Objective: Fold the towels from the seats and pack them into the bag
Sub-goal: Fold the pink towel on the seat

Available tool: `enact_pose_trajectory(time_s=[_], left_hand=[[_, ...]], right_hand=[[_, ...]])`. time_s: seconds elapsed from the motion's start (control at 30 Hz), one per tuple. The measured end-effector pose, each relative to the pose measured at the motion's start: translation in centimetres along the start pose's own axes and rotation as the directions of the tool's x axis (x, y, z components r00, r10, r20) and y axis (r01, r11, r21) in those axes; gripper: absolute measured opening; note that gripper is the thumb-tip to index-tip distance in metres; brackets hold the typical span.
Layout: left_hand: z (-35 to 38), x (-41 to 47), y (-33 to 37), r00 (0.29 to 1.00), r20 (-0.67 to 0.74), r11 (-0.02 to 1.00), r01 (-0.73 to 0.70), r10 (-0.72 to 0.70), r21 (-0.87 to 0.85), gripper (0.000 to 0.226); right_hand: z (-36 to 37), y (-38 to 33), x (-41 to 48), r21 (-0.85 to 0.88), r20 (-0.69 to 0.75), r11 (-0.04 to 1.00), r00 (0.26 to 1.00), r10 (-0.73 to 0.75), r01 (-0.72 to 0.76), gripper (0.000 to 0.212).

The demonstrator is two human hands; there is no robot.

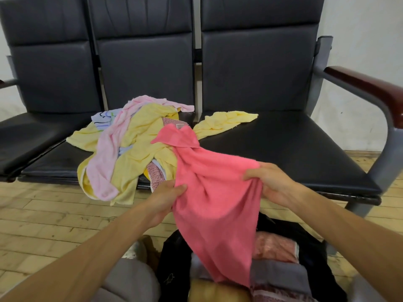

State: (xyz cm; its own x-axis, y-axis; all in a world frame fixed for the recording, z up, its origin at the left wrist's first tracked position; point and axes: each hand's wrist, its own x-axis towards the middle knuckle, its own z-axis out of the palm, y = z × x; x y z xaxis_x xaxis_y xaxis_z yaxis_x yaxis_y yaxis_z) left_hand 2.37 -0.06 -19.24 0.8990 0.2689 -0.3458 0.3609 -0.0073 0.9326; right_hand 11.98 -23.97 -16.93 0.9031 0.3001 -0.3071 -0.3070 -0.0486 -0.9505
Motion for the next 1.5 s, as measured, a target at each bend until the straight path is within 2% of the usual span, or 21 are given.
enact_pose_trajectory(time_s=[0.23, 0.43, 0.57, 0.67, 0.73, 0.8, 0.87, 0.97, 1.07, 1.13, 1.2, 1.27, 1.33, 1.5], left_hand=[[-0.9, 0.5, 0.1, 0.992, -0.126, 0.999, 0.023, -0.028, -0.036, 0.033], [-0.1, -0.3, 0.9, 0.987, -0.139, 0.997, 0.072, -0.077, -0.041, 0.032], [1.1, -1.2, 2.1, 0.992, -0.121, 0.999, 0.041, -0.04, 0.002, 0.029], [2.0, -2.1, 3.2, 0.994, -0.109, 1.0, 0.002, -0.003, -0.009, 0.03], [2.9, -2.5, 4.0, 0.994, -0.104, 0.988, 0.001, -0.017, -0.155, 0.032], [3.8, -3.1, 5.0, 0.995, -0.093, 0.956, 0.018, -0.048, -0.292, 0.034], [4.4, -3.5, 5.6, 0.996, -0.064, 0.934, 0.04, -0.066, -0.355, 0.039], [4.8, -3.9, 5.7, 1.0, -0.019, 0.928, 0.004, -0.012, -0.372, 0.041], [4.7, -3.6, 5.5, 0.997, -0.03, 0.94, -0.075, 0.069, -0.333, 0.032], [4.3, -3.3, 5.6, 0.986, -0.079, 0.958, -0.158, 0.143, -0.238, 0.022], [4.1, -3.4, 5.6, 0.963, -0.137, 0.972, -0.236, 0.231, -0.017, 0.021], [3.9, -3.6, 5.4, 0.927, -0.159, 0.924, -0.295, 0.338, 0.245, 0.025], [3.8, -4.0, 5.3, 0.895, -0.161, 0.862, -0.332, 0.416, 0.382, 0.023], [2.9, -4.1, 5.6, 0.861, -0.214, 0.856, -0.369, 0.462, 0.363, 0.024]], right_hand=[[-4.6, -0.9, -0.7, 0.038, -0.155, 0.999, 0.988, 0.001, 0.005, 0.027], [-7.0, -1.5, -1.6, -0.011, -0.258, 1.0, 0.966, 0.012, -0.016, 0.022], [-6.5, -1.4, -2.4, -0.196, -0.159, 0.978, 0.987, 0.034, -0.066, 0.023], [-6.5, -1.7, -2.8, -0.254, -0.122, 0.965, 0.992, 0.035, -0.065, 0.025], [-6.8, -2.1, -3.1, -0.246, -0.125, 0.964, 0.989, 0.074, -0.104, 0.03], [-7.3, -2.6, -3.6, -0.242, -0.129, 0.964, 0.988, 0.084, -0.113, 0.023], [-8.1, -2.8, -4.0, -0.212, -0.077, 0.976, 0.996, 0.042, -0.057, 0.02], [-9.2, -2.6, -4.7, -0.076, -0.036, 0.997, 0.999, -0.012, 0.01, 0.026], [-9.9, -2.2, -4.6, 0.005, -0.096, 0.998, 0.994, -0.055, 0.056, 0.021], [-10.3, -1.9, -4.6, 0.002, -0.136, 0.997, 0.987, -0.082, 0.083, 0.006], [-11.0, -1.6, -4.9, -0.039, -0.182, 0.993, 0.977, -0.115, 0.11, 0.024], [-11.9, -1.3, -5.5, -0.04, -0.263, 0.992, 0.956, -0.127, 0.12, 0.02], [-12.8, -1.2, -6.1, -0.025, -0.328, 0.992, 0.936, -0.125, 0.124, 0.024], [-14.0, -1.4, -7.0, -0.049, -0.34, 0.99, 0.93, -0.14, 0.131, 0.033]])
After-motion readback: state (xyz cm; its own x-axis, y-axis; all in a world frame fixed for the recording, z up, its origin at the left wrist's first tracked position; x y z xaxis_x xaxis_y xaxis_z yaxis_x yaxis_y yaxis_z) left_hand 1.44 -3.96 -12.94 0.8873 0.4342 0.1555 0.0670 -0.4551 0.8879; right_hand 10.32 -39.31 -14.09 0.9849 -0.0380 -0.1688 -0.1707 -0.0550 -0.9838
